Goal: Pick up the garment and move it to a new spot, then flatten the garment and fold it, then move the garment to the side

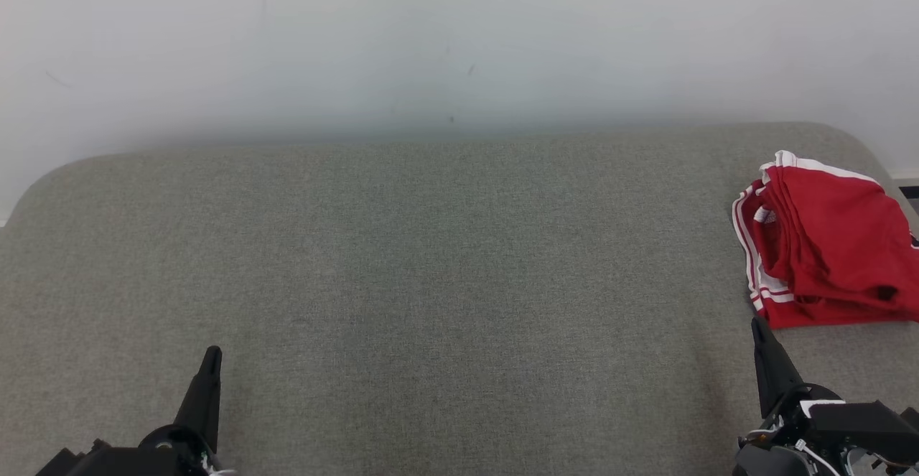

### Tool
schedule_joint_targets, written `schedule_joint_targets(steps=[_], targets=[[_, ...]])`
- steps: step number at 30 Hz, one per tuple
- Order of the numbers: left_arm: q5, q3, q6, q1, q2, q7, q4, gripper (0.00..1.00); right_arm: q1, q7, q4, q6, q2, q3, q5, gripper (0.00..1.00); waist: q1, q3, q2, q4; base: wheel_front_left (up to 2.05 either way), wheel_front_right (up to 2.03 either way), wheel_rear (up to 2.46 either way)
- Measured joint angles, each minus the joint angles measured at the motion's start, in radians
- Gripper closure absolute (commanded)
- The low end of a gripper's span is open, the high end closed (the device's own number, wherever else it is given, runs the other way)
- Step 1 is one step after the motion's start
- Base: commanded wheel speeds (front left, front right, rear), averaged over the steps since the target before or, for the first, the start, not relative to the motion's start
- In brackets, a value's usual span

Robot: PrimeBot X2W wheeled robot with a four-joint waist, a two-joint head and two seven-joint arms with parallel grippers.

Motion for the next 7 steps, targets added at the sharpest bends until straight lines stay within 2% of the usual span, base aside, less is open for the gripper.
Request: schedule_joint_targets(steps=[7], targets=[[0.000,0.000,0.000,0.000,0.000,0.000,0.000,1.00,0.000,0.000,0.000,0.000,0.000,0.000,0.000,1.00,0.0000,0.000,0.0000,0.000,0.00,0.00,0.00]])
